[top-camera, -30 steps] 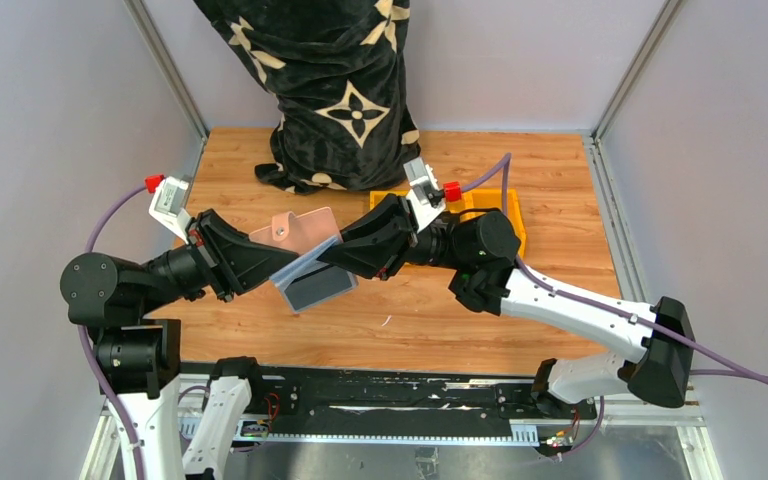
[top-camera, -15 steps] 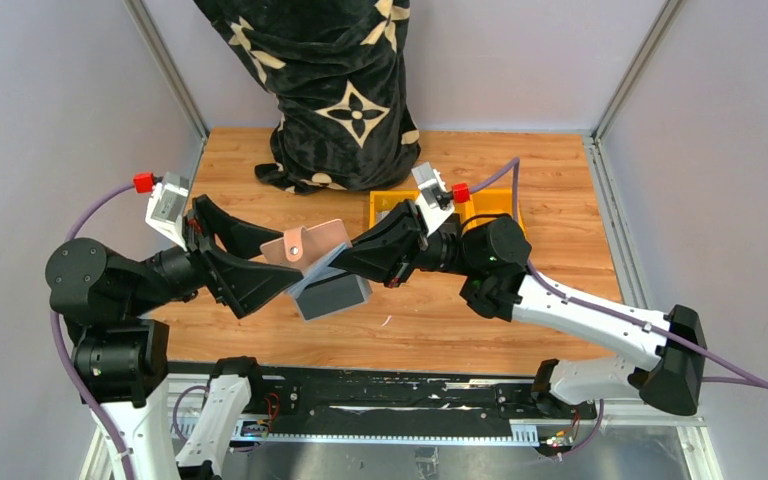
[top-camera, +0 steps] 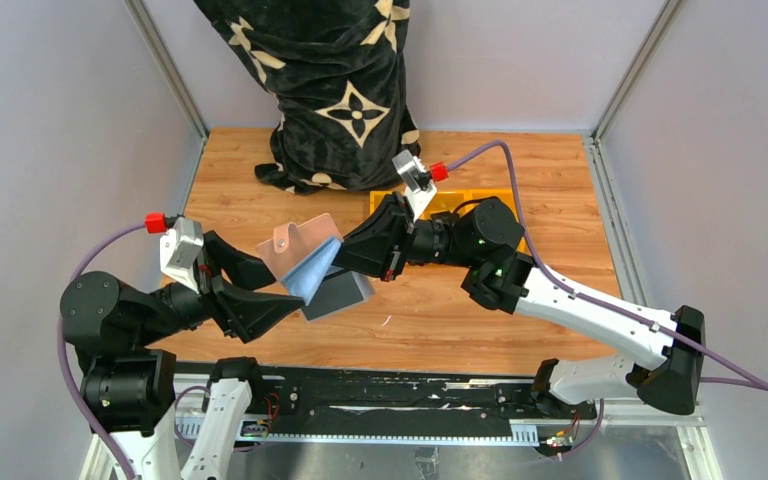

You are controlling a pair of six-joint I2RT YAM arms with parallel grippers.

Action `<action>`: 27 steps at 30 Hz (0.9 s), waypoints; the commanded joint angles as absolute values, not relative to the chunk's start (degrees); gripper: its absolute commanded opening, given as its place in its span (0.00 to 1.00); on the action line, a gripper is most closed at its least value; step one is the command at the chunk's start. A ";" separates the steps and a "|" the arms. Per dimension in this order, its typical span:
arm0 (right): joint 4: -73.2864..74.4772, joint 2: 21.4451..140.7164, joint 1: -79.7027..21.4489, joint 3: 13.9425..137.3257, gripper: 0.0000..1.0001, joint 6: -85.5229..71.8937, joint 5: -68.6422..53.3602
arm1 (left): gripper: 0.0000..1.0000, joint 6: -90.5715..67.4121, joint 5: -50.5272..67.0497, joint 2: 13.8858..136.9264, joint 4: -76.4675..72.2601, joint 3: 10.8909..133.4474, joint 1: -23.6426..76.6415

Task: Take the credit cards out of the card holder
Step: Open the card holder.

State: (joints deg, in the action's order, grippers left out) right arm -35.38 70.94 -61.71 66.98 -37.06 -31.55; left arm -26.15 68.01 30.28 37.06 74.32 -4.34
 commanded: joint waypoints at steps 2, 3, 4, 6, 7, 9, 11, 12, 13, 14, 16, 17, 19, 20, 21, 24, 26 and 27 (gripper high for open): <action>-31.82 70.08 -61.35 69.43 0.00 -38.67 -31.19 | 0.62 -22.82 70.75 30.25 39.37 75.03 -4.31; -31.17 69.91 -61.30 69.59 0.00 -38.67 -31.05 | 0.61 -22.85 71.05 29.97 39.23 75.04 -4.31; -31.04 69.86 -61.30 69.67 0.00 -38.84 -31.18 | 0.60 -22.60 71.03 29.64 39.27 75.00 -4.31; -30.72 70.31 -61.33 70.15 0.00 -39.89 -31.97 | 0.57 -21.83 71.19 28.86 39.24 74.91 -4.31; -30.03 70.58 -61.35 70.79 0.00 -40.26 -32.33 | 0.55 -21.33 71.26 28.50 39.27 74.84 -4.31; -27.25 70.89 -61.20 72.05 0.00 -40.42 -32.07 | 0.48 -21.06 71.79 28.00 39.24 74.79 -4.31; -24.67 70.71 -60.73 72.96 0.00 -40.59 -31.10 | 0.45 -21.34 72.48 27.74 39.26 74.62 -4.31; -24.19 70.75 -60.47 73.17 0.00 -40.76 -30.85 | 0.45 -21.34 72.57 27.58 39.21 74.58 -4.31; -23.79 70.75 -60.39 73.35 0.00 -41.02 -30.52 | 0.45 -21.30 72.58 27.48 39.24 74.55 -4.31; -23.45 70.75 -60.39 73.52 0.00 -41.45 -30.42 | 0.45 -21.20 72.45 27.16 39.16 74.41 -4.31; -23.03 71.07 -60.37 74.09 0.00 -42.16 -30.84 | 0.51 -21.00 72.12 26.61 39.21 74.11 -4.31; -22.76 71.29 -60.38 74.41 0.00 -42.52 -31.16 | 0.59 -20.90 72.01 26.32 39.22 73.87 -4.31; -22.62 71.66 -60.37 74.90 0.00 -43.21 -32.03 | 0.65 -20.81 71.58 25.84 39.22 73.60 -4.31; -22.74 71.86 -60.37 75.03 0.00 -43.55 -32.50 | 0.66 -20.57 71.10 25.70 39.28 73.36 -4.31; -22.78 71.93 -60.36 75.01 0.00 -43.85 -32.86 | 0.66 -20.43 71.08 25.67 39.24 73.36 -4.31; -23.53 71.77 -60.38 74.46 0.00 -44.32 -33.18 | 0.63 -20.25 70.36 25.59 39.27 73.49 -4.31; -24.25 71.72 -60.38 74.25 0.00 -44.74 -33.85 | 0.55 -19.47 68.03 25.60 39.21 73.77 -4.31; -24.47 71.84 -60.38 74.33 0.00 -45.14 -34.08 | 0.50 -18.84 66.56 25.56 39.26 73.94 -4.31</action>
